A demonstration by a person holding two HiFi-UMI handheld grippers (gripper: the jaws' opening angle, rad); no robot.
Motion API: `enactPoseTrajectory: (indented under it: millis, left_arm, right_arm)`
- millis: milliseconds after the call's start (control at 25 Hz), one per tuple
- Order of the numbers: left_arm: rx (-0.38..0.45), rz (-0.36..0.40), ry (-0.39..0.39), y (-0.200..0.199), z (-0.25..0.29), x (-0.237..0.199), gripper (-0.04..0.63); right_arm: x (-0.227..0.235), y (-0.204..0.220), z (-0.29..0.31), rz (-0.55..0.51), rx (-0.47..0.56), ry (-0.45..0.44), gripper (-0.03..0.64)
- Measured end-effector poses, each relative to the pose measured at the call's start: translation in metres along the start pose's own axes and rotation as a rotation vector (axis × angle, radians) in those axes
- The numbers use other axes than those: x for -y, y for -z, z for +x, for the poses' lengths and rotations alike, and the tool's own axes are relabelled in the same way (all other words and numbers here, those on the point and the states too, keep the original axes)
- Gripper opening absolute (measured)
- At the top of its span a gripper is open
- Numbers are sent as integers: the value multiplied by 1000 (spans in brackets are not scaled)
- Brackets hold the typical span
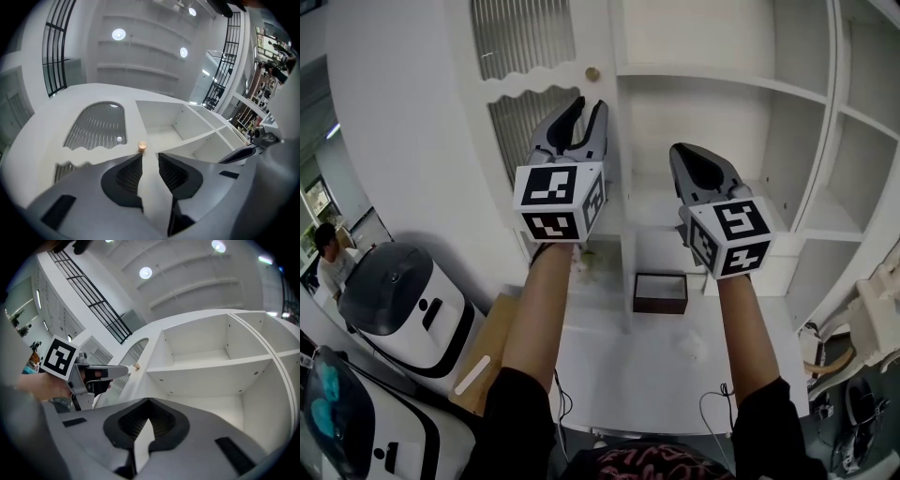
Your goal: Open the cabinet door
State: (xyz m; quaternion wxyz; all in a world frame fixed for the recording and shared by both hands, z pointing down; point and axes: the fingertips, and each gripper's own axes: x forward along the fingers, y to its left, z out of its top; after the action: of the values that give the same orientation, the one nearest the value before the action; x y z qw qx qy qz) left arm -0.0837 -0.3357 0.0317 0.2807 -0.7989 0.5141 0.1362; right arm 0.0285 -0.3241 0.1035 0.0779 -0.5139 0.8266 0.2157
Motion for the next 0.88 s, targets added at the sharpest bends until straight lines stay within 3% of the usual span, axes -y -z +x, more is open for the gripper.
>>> enactPoseTrajectory:
  millis: [160,360,880]
  left_arm:
    - [10,39,-2,-10,17,-3,144]
    - [-2,86,-17,-17,38,-9,143]
    - [-31,110,-24,-10,56,-11,118]
  right_arm:
    - [8,-3,4,-19,3,1,14]
    - [15,2,4,-21,-7,5,15]
    - [21,27,1,-14,-52,9,15]
